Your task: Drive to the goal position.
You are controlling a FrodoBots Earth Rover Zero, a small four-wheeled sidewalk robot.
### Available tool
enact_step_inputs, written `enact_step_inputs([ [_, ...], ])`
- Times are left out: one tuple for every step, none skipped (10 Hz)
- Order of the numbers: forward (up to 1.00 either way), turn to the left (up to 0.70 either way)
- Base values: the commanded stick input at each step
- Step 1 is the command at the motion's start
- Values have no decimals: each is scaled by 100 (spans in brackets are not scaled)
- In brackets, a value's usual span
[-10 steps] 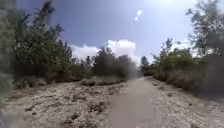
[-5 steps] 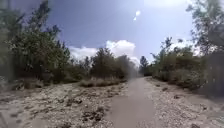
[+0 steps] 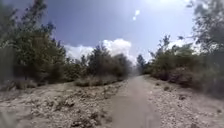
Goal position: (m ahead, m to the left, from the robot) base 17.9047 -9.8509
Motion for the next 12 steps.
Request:
enact_step_inputs([
  [60,1],
  [60,1],
  [60,-8],
  [60,-11],
  [60,-6],
  [60,-1],
  [60,1],
  [60,-1],
  [60,-6],
  [60,-15],
  [60,-15],
  [60,-15],
])
